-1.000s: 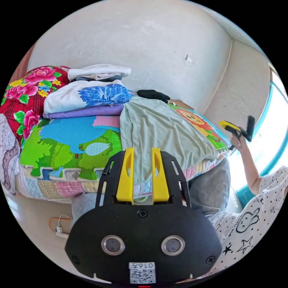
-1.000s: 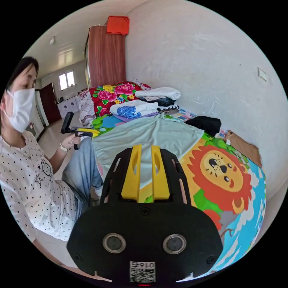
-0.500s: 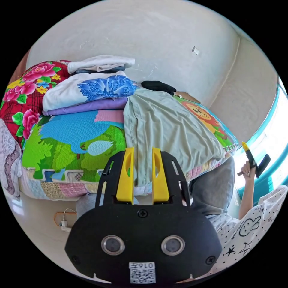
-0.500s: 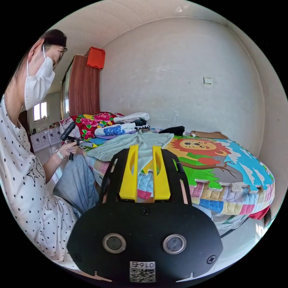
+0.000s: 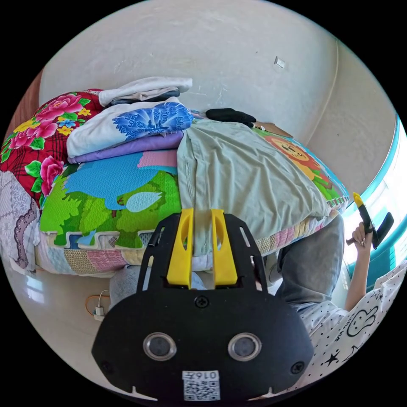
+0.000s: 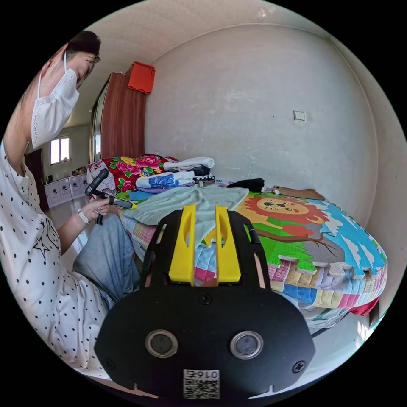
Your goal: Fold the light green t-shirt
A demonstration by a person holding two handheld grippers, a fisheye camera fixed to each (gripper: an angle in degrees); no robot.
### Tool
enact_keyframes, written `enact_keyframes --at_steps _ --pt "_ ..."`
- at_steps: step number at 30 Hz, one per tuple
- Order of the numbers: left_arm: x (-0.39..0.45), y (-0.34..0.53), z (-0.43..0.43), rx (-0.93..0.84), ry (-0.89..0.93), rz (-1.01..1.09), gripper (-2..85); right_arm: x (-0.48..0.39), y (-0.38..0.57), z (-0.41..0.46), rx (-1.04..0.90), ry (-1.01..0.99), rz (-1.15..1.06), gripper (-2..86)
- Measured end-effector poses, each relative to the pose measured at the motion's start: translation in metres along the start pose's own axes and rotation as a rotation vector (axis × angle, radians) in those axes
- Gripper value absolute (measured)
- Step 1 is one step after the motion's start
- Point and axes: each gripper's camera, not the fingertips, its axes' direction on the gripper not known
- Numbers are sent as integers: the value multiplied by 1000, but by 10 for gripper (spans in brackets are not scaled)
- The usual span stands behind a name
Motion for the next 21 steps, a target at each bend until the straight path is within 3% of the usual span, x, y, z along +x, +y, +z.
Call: enact_keyframes --at_steps 4,15,21 --pt "1 0 -2 -7 27 5 0 14 -5 -19 9 0 25 74" --pt "-3 18 -53 139 39 -27 -10 29 -20 -30 -26 -6 30 68" --pt "-22 37 -40 62 -16 -101 -9 20 -32 -3 -122 7 -21 69"
